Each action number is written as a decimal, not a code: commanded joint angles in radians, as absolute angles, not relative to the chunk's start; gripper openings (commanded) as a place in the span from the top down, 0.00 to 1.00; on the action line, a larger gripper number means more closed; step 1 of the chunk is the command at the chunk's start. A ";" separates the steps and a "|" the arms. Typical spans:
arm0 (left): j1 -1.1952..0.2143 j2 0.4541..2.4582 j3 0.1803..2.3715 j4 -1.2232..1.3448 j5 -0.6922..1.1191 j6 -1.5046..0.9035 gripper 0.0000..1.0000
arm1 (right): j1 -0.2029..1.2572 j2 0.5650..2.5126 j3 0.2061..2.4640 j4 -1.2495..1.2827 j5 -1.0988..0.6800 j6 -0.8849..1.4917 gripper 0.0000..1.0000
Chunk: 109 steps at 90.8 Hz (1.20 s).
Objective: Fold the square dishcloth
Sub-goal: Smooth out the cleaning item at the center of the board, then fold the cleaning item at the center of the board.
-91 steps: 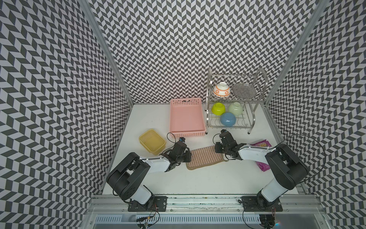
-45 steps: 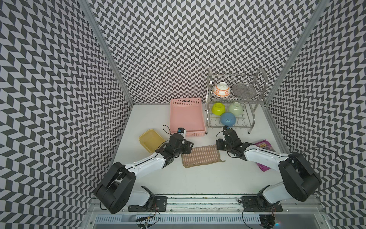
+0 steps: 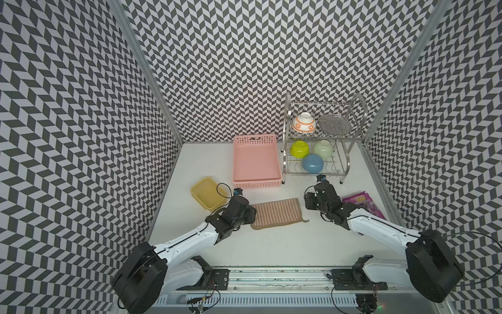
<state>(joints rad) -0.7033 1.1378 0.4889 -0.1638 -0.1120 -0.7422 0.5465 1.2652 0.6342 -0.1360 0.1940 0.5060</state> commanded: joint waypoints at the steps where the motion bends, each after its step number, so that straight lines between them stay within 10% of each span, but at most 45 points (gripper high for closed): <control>1: -0.732 1.111 0.466 -0.223 -0.198 -0.835 0.60 | 0.541 1.223 0.612 -0.135 0.273 0.532 0.54; 64: -0.815 1.400 0.538 -0.245 -0.238 -0.850 0.69 | 0.539 1.157 0.539 -0.073 0.242 0.550 0.53; 109: -0.835 1.447 0.612 -0.516 -0.462 -0.877 1.00 | 0.538 1.166 0.519 -0.006 0.064 0.548 0.52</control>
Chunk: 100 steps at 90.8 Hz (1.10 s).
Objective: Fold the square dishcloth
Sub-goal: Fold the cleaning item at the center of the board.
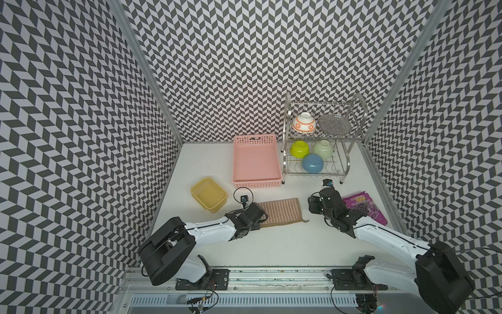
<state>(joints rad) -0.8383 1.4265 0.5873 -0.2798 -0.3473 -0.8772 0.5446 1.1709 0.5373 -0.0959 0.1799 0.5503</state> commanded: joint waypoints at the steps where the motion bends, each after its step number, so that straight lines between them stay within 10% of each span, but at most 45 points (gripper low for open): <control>1: -0.835 1.445 0.621 -0.524 -0.476 -0.877 1.00 | 0.538 1.170 0.520 -0.003 0.053 0.546 0.52; 38: -0.835 1.381 0.759 -0.528 -0.614 -0.785 1.00 | 0.543 1.311 0.549 0.077 -0.266 0.490 0.59; 100: -0.838 1.354 0.840 -0.439 -0.418 -0.636 1.00 | 0.546 1.470 0.518 0.169 -0.248 0.567 0.78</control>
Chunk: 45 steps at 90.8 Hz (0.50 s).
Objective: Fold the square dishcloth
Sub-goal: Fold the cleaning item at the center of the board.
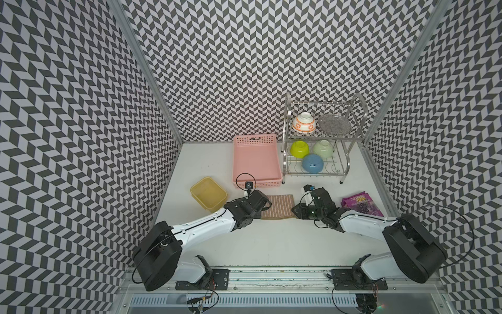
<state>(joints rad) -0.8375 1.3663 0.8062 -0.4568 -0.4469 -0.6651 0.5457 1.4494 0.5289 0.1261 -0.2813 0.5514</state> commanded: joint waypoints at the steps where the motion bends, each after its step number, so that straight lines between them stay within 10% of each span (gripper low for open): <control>1: -0.838 1.356 0.840 -0.439 -0.417 -0.636 1.00 | 0.546 1.472 0.517 0.168 -0.242 0.569 0.79; 45: -0.852 1.407 0.905 -0.344 -0.277 -0.602 1.00 | 0.545 1.520 0.493 0.178 -0.191 0.601 0.89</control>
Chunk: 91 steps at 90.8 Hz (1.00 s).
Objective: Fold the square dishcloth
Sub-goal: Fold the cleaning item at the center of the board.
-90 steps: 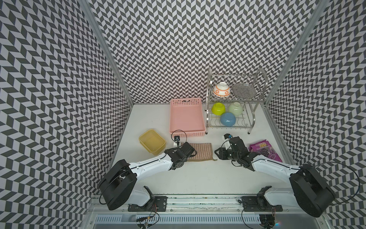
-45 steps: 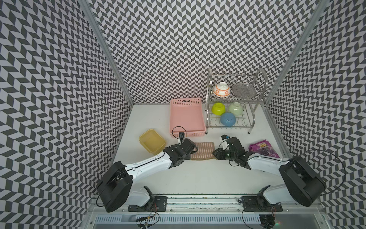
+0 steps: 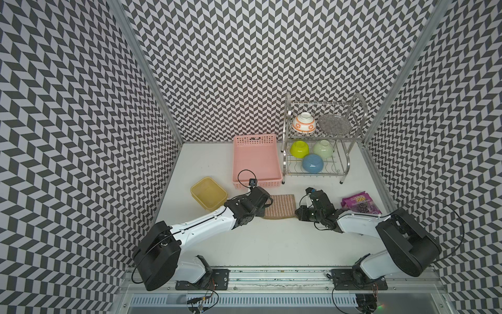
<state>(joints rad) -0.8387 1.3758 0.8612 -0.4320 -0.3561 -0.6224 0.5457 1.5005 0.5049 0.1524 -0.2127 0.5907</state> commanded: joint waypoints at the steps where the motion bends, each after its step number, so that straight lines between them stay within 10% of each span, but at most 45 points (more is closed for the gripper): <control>1: -0.853 1.411 0.906 -0.340 -0.272 -0.601 1.00 | 0.545 1.522 0.492 0.179 -0.190 0.601 0.89; 91: -0.887 1.857 1.167 -0.148 0.037 -0.594 1.00 | 0.543 1.539 0.459 0.247 -0.207 0.604 0.88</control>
